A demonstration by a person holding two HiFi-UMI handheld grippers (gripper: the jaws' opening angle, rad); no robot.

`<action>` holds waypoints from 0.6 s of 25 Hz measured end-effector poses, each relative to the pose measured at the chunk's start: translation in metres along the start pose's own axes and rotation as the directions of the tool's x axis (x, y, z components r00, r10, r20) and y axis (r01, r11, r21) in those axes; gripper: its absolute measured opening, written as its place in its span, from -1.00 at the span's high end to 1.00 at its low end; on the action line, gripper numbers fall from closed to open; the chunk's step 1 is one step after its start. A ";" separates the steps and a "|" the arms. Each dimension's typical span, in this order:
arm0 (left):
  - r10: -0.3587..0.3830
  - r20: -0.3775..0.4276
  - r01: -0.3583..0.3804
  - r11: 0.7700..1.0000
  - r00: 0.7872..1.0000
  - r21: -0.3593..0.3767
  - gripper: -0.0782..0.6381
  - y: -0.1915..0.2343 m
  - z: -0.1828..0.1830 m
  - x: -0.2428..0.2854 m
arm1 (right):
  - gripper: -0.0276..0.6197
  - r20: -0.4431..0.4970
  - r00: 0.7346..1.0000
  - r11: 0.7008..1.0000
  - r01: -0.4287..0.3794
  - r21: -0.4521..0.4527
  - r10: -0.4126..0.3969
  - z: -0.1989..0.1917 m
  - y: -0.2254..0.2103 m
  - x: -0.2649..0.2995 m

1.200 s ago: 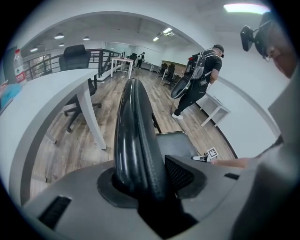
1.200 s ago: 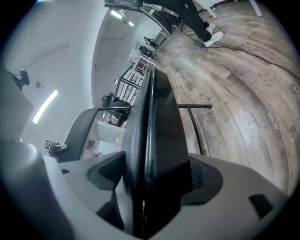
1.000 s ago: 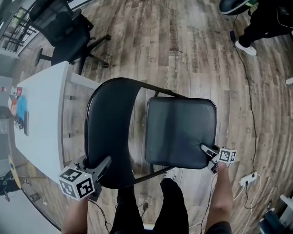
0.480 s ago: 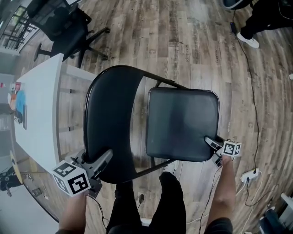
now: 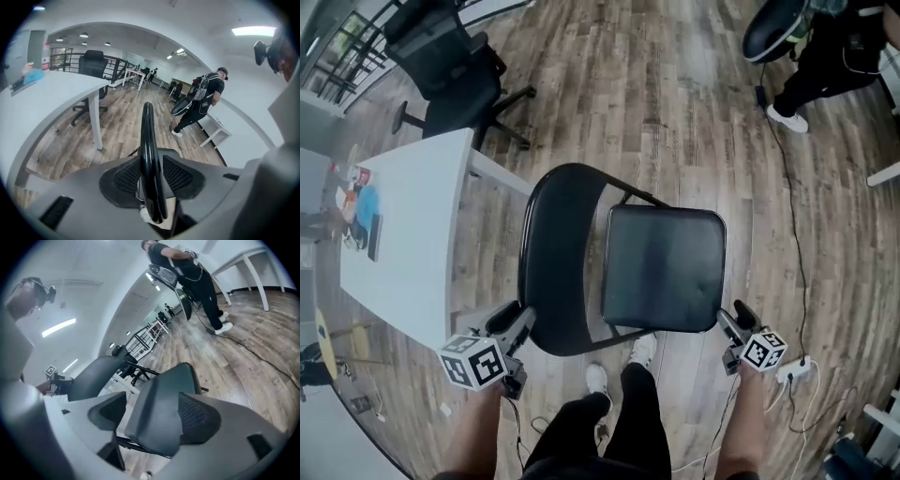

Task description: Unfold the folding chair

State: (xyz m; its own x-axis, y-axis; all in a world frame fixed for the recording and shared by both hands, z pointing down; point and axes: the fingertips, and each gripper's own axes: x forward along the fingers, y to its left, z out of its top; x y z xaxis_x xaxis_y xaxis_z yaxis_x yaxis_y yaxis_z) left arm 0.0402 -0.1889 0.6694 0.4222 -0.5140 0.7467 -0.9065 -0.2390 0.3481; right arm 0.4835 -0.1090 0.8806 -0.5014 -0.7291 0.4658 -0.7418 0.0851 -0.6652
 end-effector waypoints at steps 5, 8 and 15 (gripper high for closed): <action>0.062 0.170 -0.075 0.995 0.984 0.068 0.60 -0.009 0.025 -0.091 | 0.56 0.170 0.985 0.990 0.022 -0.142 0.003 0.026 0.155 -0.050; -0.025 0.315 -0.012 0.993 0.949 0.116 0.76 -0.035 0.039 -0.146 | 0.84 0.265 0.964 0.968 0.070 -0.239 -0.004 0.048 0.256 -0.067; -0.232 0.443 0.099 0.948 0.866 0.302 0.77 -0.121 -0.030 -0.272 | 0.87 0.444 0.881 0.726 0.411 -0.551 -0.162 0.036 0.459 -0.194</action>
State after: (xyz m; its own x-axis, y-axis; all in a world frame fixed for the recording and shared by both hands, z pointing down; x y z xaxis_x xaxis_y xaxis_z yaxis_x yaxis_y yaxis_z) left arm 0.0349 0.0043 0.4417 0.5754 -0.7547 0.3151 -0.8178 -0.5263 0.2327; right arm 0.2561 0.0472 0.4640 -0.1237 -0.9579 0.2589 -0.9903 0.1360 0.0298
